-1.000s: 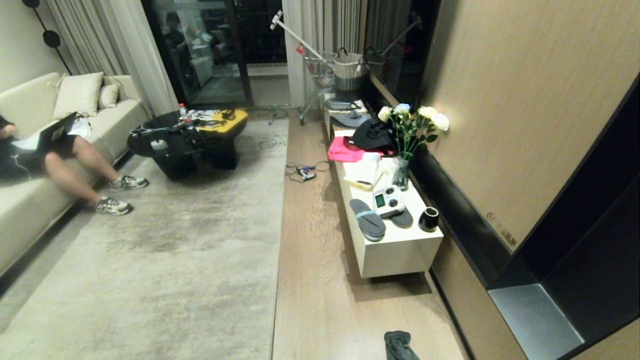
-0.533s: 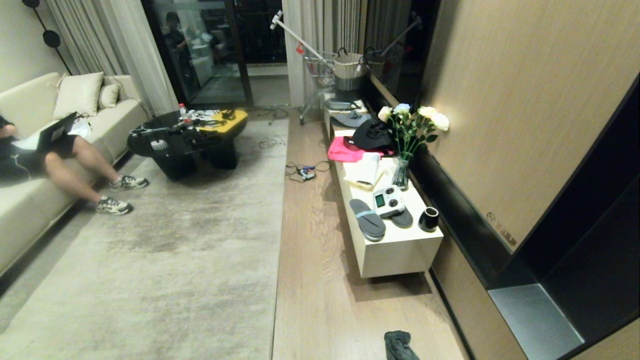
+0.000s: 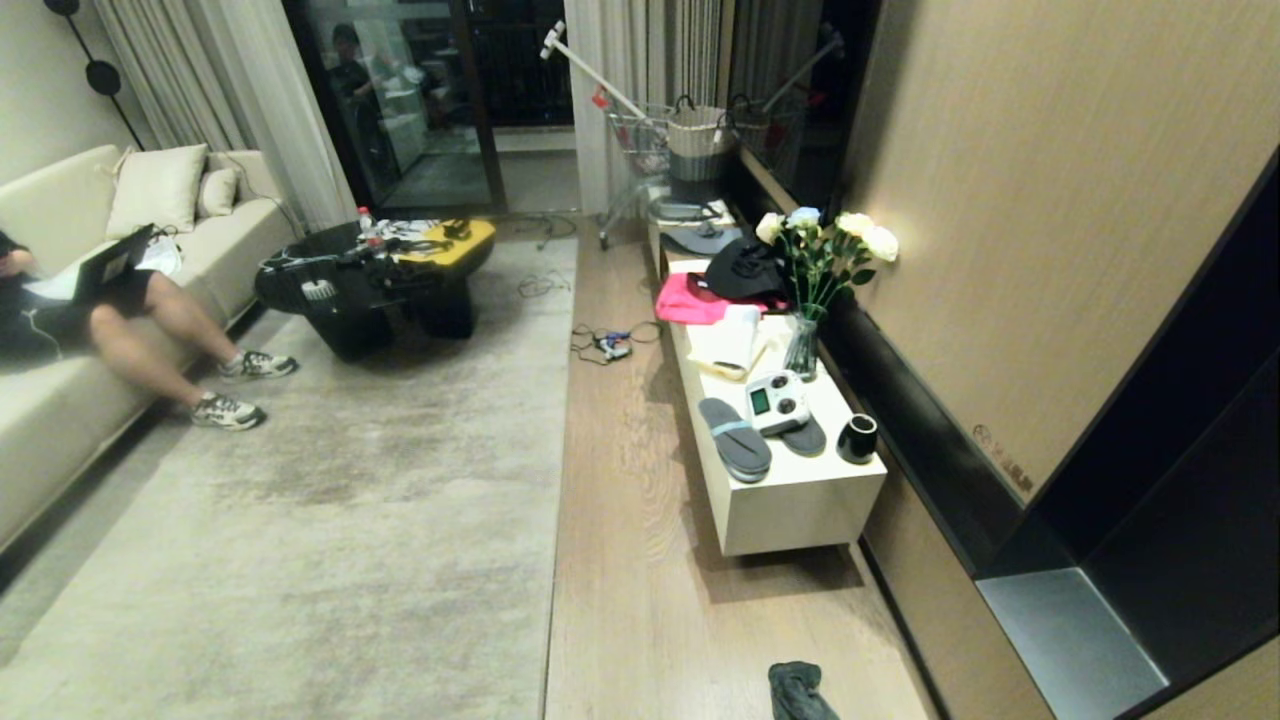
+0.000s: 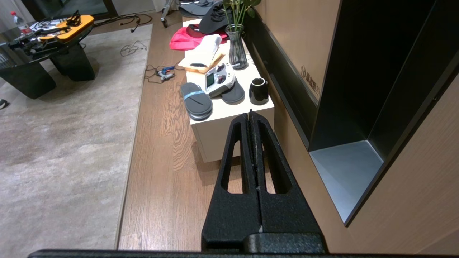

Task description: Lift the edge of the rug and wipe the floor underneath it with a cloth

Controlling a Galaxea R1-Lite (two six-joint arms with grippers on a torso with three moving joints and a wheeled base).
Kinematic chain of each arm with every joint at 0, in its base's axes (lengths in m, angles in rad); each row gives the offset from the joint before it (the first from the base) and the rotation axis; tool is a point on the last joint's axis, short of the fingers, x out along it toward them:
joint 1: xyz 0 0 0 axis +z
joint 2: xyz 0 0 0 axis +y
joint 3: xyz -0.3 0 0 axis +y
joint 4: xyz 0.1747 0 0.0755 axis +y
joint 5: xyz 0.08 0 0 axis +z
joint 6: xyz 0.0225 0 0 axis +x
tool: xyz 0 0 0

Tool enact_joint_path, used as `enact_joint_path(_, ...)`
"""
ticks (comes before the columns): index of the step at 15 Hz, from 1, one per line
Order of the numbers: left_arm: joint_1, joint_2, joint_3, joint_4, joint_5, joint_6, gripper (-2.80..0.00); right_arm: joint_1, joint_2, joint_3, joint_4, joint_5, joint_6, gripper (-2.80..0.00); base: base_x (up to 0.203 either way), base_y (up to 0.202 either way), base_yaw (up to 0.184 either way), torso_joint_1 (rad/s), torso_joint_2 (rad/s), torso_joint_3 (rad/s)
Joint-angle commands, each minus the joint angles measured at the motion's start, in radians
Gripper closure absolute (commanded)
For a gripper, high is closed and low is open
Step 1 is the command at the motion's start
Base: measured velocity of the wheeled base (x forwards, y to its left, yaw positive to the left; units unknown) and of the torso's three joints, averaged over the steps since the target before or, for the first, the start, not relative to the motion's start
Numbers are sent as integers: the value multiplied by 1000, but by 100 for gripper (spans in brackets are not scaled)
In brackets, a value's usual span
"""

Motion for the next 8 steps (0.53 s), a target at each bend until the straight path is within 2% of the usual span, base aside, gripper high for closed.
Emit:
enact_joint_path(1, 0, 1, 0, 1, 0, 0, 0, 0, 2, 0, 0, 0, 1, 0, 0, 0, 0, 0, 0, 0)
enact_joint_path(8, 0, 1, 0, 1, 0, 0, 0, 0, 2, 0, 0, 0, 2, 0, 0, 0, 0, 0, 0, 0)
